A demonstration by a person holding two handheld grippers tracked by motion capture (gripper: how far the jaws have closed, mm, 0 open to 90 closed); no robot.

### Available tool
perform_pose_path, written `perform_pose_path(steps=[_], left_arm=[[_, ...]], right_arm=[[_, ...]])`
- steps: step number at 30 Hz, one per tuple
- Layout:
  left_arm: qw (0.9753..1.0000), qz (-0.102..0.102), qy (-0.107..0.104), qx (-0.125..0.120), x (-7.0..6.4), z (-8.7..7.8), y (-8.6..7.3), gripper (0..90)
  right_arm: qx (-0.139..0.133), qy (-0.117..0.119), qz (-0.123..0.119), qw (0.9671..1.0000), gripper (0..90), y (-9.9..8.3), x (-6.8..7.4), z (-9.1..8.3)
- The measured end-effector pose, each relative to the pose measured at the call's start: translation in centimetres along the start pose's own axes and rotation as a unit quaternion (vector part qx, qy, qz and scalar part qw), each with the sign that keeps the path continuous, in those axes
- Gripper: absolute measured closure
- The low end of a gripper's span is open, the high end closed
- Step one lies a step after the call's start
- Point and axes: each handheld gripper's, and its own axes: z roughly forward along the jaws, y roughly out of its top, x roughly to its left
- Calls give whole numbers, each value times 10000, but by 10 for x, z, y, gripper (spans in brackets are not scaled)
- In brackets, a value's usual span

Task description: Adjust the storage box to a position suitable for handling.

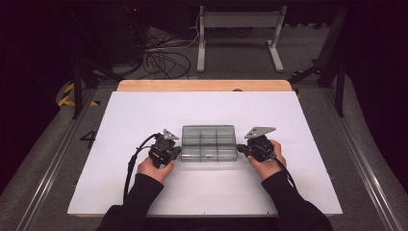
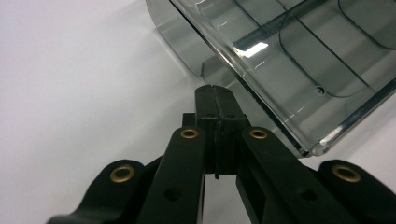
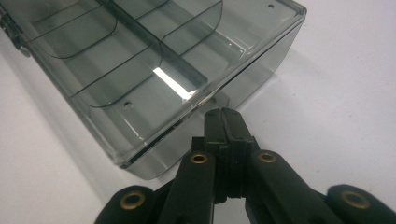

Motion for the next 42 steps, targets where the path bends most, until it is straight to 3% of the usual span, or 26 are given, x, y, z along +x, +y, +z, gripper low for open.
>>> perform_pose_path(steps=[12,19,22,33,37,42], left_arm=[[10000,-64,-43,44,2,-13,-16,898],[9996,171,189,89,-8,-20,-23,897],[9999,87,86,56,-7,-20,-24,898],[9998,94,136,57,-8,-20,-23,898],[9995,233,194,100,-12,-20,-22,898],[9997,231,73,85,-9,-20,-23,897]], right_arm=[[32,208,-156,9997,900,-2,18,-3],[70,209,-237,9995,900,-5,28,-6],[103,203,-250,9994,900,-6,29,-8],[136,195,-310,9992,900,-6,32,-9],[149,154,-276,9994,900,-7,31,-10],[136,147,-294,9994,900,-8,31,-11]])
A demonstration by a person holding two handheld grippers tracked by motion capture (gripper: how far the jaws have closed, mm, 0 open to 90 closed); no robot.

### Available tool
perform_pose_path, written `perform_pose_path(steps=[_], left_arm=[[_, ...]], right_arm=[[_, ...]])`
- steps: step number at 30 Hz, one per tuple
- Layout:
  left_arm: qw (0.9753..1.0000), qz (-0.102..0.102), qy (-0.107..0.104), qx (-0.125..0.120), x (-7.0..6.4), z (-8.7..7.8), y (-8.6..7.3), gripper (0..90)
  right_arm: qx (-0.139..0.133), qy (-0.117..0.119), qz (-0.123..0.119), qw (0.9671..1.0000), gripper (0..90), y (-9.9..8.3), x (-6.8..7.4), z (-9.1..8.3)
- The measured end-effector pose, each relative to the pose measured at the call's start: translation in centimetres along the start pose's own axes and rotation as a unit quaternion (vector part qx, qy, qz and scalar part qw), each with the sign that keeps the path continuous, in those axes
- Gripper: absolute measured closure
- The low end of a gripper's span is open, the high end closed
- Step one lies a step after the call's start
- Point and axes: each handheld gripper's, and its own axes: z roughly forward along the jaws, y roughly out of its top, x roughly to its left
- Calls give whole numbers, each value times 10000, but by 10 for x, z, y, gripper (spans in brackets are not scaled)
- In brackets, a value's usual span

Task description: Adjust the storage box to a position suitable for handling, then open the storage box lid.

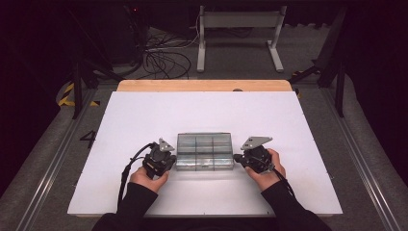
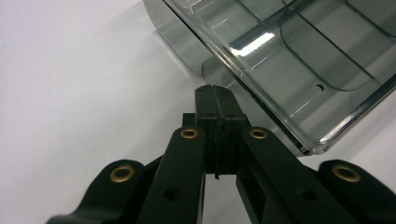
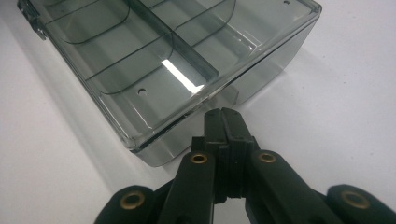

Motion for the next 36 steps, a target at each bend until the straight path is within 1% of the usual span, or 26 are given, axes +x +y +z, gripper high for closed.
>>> perform_pose_path(steps=[2,4,6,7,8,9,10,11,12,13,15,17,22,23,26,27,28,29,30,32,34,35,36], left_arm=[[10000,29,12,-9,0,0,0,897],[10000,54,-5,1,1,0,0,896],[9999,42,-58,-97,3,-2,0,895],[9999,58,-31,-151,5,-3,0,892],[9998,20,11,-183,7,-4,-1,834],[9998,-17,-4,-217,10,-5,-1,774],[9996,-82,-40,-266,13,-7,-2,774],[9994,-125,-73,-307,15,-9,-3,724],[9994,-116,-59,-329,16,-11,-3,724],[9992,-122,-98,-371,16,-13,-4,699],[9988,-64,-130,-463,15,-19,-6,650],[9986,0,-94,-529,13,-24,-7,622],[9975,80,-163,-681,9,-38,-13,584],[9971,143,-172,-734,9,-40,-14,579],[9957,206,-326,-843,6,-47,-18,556],[9953,280,-346,-858,5,-49,-19,549],[9950,266,-417,-872,4,-51,-20,543],[9946,318,-425,-888,4,-52,-21,538],[9943,284,-487,-901,3,-53,-23,533],[9936,338,-611,-886,1,-54,-25,521],[9930,393,-697,-871,-1,-53,-26,506],[9931,383,-733,-831,-2,-51,-27,499],[9929,422,-746,-826,-3,-50,-26,493]], right_arm=[[-12,-11,-9,10000,900,0,1,0],[-9,-28,-70,10000,900,0,1,0],[-11,-29,-80,10000,900,0,1,0],[-24,-8,-84,10000,900,-1,1,-1],[-60,3,-77,10000,900,-1,0,-1],[-136,-28,-71,9999,900,-1,-1,-4],[-136,-28,-71,9999,900,-1,-1,-4],[-166,-65,-104,9998,900,-2,-2,-7],[-166,-65,-104,9998,900,-2,-2,-7],[-190,-85,-91,9997,900,-2,-3,-8],[-232,-103,-93,9996,868,-2,-4,-11],[-284,-93,-98,9995,840,-3,-4,-14],[-390,-17,-163,9991,782,-3,-1,-23],[-415,-4,-181,9990,765,-3,0,-24],[-443,58,-224,9987,702,-4,3,-29],[-452,79,-241,9987,684,-4,4,-30],[-463,102,-238,9986,675,-5,5,-31],[-464,124,-238,9986,671,-6,5,-32],[-447,137,-226,9987,663,-8,6,-33],[-426,188,-231,9986,653,-11,6,-34],[-427,272,-224,9985,643,-13,7,-34],[-437,313,-217,9983,639,-14,7,-34],[-443,349,-225,9982,638,-15,8,-34]])
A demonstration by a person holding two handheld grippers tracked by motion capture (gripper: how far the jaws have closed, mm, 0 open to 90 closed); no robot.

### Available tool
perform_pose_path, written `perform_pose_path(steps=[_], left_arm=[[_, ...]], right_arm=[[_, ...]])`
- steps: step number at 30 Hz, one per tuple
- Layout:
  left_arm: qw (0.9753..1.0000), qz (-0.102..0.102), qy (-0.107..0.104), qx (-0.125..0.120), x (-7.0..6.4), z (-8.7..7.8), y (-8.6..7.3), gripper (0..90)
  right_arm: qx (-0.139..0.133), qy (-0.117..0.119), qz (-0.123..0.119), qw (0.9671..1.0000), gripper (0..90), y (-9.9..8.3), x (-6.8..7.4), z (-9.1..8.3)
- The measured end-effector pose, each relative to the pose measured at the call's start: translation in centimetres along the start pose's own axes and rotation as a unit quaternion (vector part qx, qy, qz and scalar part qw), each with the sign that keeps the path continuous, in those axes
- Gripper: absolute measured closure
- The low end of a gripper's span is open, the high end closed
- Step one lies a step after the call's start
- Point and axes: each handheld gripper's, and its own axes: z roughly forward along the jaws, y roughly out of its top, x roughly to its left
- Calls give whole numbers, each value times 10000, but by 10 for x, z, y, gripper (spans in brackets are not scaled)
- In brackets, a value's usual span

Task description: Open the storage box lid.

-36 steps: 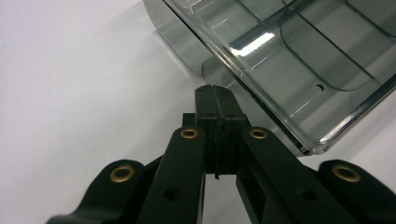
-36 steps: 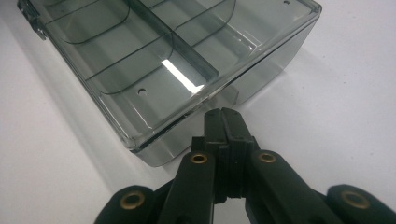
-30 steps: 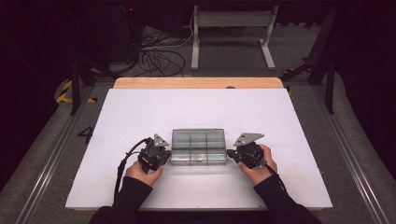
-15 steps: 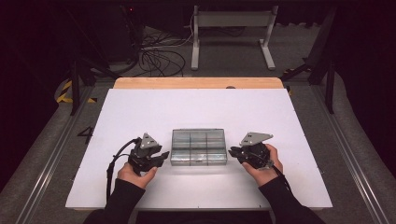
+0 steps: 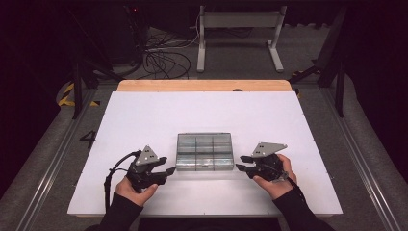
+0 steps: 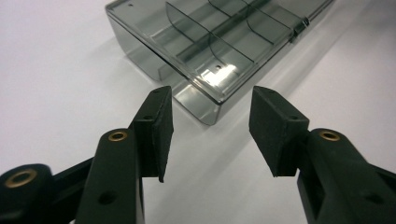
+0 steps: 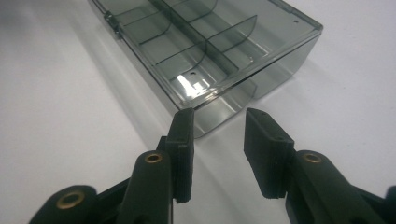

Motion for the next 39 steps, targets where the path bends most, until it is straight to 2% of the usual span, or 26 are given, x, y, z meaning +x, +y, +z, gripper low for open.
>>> perform_pose_path(steps=[2,6,9,16,31,39], left_arm=[[9999,91,-20,52,0,4,0,480],[9997,119,-76,210,2,15,-2,460],[9993,196,-3,302,0,21,-3,470],[9990,279,141,334,2,26,-4,494],[9977,454,72,492,-3,36,-4,624],[9973,476,129,547,-4,36,-3,634]], right_arm=[[-8,53,-28,10000,637,0,2,0],[3,129,-99,9999,637,2,6,1],[8,175,-121,9998,643,2,8,3],[56,187,-143,9997,663,1,8,5],[52,209,-170,9996,740,2,11,8],[80,175,-204,9996,764,2,12,9]])
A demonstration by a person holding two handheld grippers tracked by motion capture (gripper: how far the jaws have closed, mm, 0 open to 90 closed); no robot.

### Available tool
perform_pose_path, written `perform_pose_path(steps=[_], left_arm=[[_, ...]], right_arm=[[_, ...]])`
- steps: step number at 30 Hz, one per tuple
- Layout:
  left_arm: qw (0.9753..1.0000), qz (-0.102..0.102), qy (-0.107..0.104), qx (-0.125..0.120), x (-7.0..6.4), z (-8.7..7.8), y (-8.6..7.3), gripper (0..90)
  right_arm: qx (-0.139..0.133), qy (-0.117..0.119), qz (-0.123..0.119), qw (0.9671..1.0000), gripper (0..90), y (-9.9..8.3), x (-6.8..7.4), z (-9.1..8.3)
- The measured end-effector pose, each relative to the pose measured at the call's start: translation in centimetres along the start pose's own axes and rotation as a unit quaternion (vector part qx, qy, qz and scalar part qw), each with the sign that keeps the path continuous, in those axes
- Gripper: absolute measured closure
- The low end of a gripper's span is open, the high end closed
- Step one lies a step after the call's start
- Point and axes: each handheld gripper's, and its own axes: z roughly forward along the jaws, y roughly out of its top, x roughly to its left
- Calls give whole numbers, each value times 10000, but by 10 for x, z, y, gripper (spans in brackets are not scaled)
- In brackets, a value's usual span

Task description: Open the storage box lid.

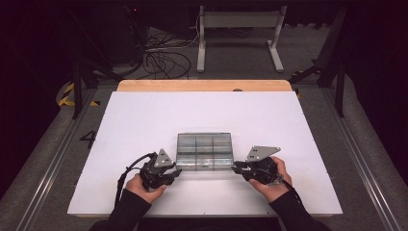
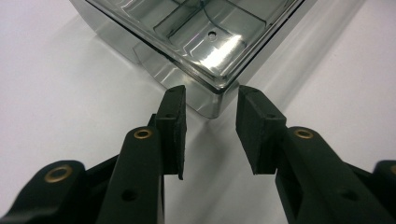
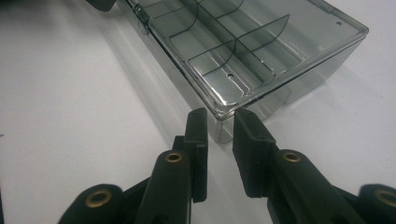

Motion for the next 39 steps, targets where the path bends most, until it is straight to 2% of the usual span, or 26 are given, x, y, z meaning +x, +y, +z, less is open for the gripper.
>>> perform_pose_path(steps=[13,25,32,39], left_arm=[[10000,-15,-1,44,0,1,0,633],[10000,-10,-53,23,1,1,0,638],[10000,-50,-37,-2,4,-3,-1,639],[9997,-132,-186,-93,7,-14,-3,646]], right_arm=[[35,-111,-44,9999,801,1,1,0],[-53,-58,-30,10000,817,1,0,0],[-70,-51,-34,10000,821,2,0,-1],[-212,-57,4,9998,819,3,-1,-5]])
